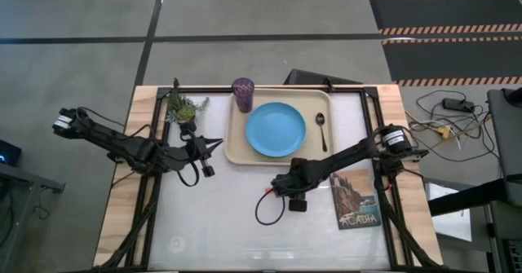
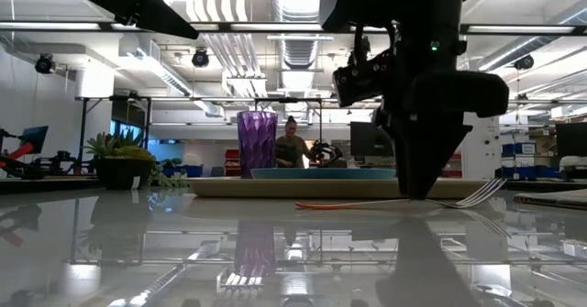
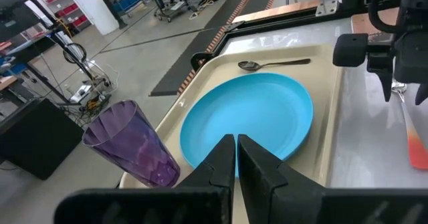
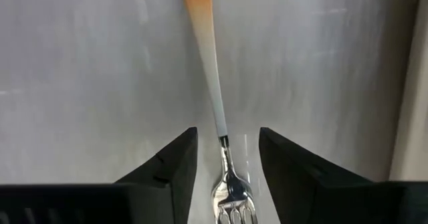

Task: Pick and place plate/cup/fork/spoon on tray
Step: Put the orange fork on the white serving tray to the left of the black spoon

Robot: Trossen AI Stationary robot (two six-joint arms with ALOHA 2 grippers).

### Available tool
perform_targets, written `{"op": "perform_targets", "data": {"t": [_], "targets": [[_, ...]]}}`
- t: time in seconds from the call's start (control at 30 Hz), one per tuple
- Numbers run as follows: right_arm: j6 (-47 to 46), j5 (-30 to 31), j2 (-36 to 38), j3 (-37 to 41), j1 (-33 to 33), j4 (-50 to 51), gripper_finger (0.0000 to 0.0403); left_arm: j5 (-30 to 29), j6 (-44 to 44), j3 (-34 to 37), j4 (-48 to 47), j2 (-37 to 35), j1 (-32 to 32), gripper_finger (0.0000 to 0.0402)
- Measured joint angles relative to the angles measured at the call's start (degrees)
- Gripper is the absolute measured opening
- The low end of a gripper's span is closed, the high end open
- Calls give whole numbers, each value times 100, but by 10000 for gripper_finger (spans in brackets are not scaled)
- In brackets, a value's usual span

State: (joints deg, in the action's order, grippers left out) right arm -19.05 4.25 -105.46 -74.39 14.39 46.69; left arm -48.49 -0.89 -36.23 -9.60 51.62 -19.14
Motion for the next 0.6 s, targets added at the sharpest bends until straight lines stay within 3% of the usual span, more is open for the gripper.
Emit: {"op": "perform_targets", "data": {"t": [0.27, 0.6], "targets": [[81, -12, -221, -4, 0, -96, 107, 0, 0, 0, 5, 0, 0, 0], [258, 31, -193, -13, -9, -47, 13, 0, 0, 0, 11, 0, -2, 0]]}}
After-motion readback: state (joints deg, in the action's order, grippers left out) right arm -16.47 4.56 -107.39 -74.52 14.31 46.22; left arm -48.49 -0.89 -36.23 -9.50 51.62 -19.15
